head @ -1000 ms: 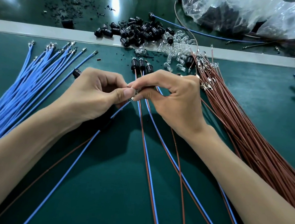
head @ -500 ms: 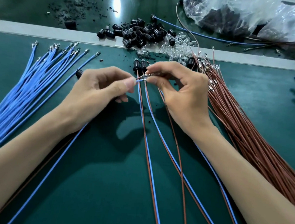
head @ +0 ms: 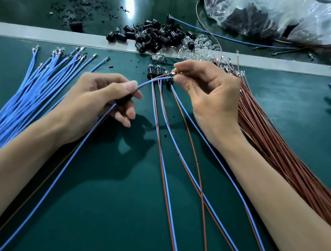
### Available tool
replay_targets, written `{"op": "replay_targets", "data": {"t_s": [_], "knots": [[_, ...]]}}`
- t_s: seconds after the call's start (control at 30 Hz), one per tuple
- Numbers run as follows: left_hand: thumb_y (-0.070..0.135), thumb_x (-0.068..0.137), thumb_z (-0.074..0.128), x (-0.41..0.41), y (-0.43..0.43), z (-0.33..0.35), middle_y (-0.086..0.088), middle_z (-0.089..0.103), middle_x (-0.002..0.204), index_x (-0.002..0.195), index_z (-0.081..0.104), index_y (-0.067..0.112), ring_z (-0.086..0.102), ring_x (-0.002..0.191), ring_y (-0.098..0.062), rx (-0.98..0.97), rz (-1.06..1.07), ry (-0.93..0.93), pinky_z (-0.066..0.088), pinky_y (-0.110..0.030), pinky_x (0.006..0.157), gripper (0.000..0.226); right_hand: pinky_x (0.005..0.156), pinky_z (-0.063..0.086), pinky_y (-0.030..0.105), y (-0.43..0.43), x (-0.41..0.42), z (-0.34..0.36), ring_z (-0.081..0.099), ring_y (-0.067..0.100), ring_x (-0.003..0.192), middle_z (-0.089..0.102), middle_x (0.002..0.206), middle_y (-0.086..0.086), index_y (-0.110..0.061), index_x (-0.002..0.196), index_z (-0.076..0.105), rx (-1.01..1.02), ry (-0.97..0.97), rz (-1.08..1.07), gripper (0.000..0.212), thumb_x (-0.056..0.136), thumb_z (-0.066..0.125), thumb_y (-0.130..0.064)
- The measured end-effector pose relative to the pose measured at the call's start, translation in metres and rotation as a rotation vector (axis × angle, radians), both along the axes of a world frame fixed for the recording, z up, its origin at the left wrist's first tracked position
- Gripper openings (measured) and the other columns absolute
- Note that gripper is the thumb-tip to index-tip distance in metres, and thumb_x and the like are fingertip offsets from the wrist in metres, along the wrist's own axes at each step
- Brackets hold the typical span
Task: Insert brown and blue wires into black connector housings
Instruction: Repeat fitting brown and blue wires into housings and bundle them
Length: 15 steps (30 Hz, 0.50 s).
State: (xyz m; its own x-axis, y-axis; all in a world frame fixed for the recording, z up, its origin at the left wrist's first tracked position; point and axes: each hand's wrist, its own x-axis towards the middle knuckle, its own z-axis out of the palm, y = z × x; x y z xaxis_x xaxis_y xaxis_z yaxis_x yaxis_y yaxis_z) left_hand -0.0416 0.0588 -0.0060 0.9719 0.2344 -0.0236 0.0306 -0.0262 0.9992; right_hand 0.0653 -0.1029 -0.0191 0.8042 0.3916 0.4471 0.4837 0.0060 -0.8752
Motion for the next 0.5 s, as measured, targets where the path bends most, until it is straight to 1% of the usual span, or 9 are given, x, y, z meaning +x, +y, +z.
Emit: {"op": "replay_targets", "data": {"t_s": [0.1,0.17,0.23,0.27,0.33,0.37,0.43,0.5], "knots": [[0.020,0.082,0.062,0.0004,0.0025,-0.0038,-0.004,0.062,0.059,0.091,0.062,0.008,0.057,0.051,-0.014,-0.021,0.000,-0.009,0.046,-0.015,0.049,0.015,0.081,0.049,0.016,-0.0003,0.0011,-0.0005,0.064,-0.003,0.079,0.067,0.083,-0.013,-0.019,0.092,0.067,0.024,0.018,0.022,0.022,0.080,0.070,-0.001],[0.023,0.080,0.058,0.0003,0.0027,-0.0067,0.000,0.066,0.068,0.094,0.063,0.012,0.058,0.060,-0.011,0.092,-0.005,-0.026,0.047,-0.015,0.054,0.018,0.081,0.049,0.015,-0.0004,0.0013,-0.0009,0.064,-0.002,0.080,0.067,0.084,-0.013,-0.021,0.091,0.066,0.039,0.018,0.032,0.023,0.080,0.070,-0.001],[0.031,0.076,0.059,-0.0002,0.0012,-0.0075,0.003,0.066,0.076,0.086,0.068,0.012,0.056,0.065,-0.009,0.194,-0.024,-0.039,0.044,-0.015,0.054,0.023,0.080,0.049,0.015,-0.0008,0.0019,-0.0010,0.064,-0.001,0.081,0.068,0.085,-0.011,-0.023,0.091,0.066,0.062,0.034,0.039,0.024,0.081,0.069,-0.001],[0.034,0.076,0.054,-0.0004,0.0010,-0.0080,0.000,0.064,0.079,0.079,0.069,0.011,0.054,0.066,-0.011,0.208,-0.029,-0.045,0.042,-0.016,0.053,0.028,0.080,0.048,0.014,-0.0012,0.0022,-0.0011,0.065,0.000,0.081,0.068,0.085,-0.010,-0.023,0.091,0.066,0.073,0.044,0.041,0.025,0.081,0.069,0.000],[0.029,0.079,0.050,-0.0005,0.0015,-0.0090,-0.011,0.060,0.080,0.066,0.068,0.009,0.052,0.063,-0.015,0.197,-0.040,-0.056,0.039,-0.018,0.051,0.030,0.080,0.048,0.014,-0.0017,0.0028,-0.0014,0.065,0.001,0.082,0.068,0.086,-0.009,-0.024,0.091,0.065,0.086,0.061,0.046,0.025,0.082,0.068,0.000],[0.025,0.084,0.047,-0.0007,0.0016,-0.0096,-0.014,0.059,0.077,0.064,0.067,0.012,0.052,0.061,-0.015,0.200,-0.054,-0.058,0.038,-0.017,0.050,0.031,0.080,0.048,0.014,-0.0018,0.0026,-0.0013,0.065,0.002,0.082,0.068,0.086,-0.008,-0.023,0.091,0.065,0.087,0.064,0.049,0.025,0.082,0.068,0.000],[0.025,0.091,0.039,-0.0012,0.0013,-0.0103,-0.013,0.060,0.071,0.064,0.066,0.019,0.052,0.055,-0.012,0.221,-0.075,-0.057,0.039,-0.016,0.049,0.039,0.080,0.048,0.015,-0.0019,0.0017,-0.0014,0.065,0.002,0.082,0.068,0.086,-0.008,-0.023,0.091,0.065,0.081,0.064,0.053,0.024,0.082,0.068,0.000],[0.030,0.092,0.043,-0.0021,-0.0008,-0.0094,-0.004,0.063,0.068,0.066,0.062,0.022,0.052,0.050,-0.009,0.213,-0.062,-0.065,0.039,-0.015,0.047,0.033,0.080,0.048,0.015,-0.0022,0.0008,-0.0014,0.064,0.002,0.082,0.068,0.086,-0.009,-0.022,0.091,0.065,0.061,0.051,0.061,0.024,0.082,0.068,0.000]]}}
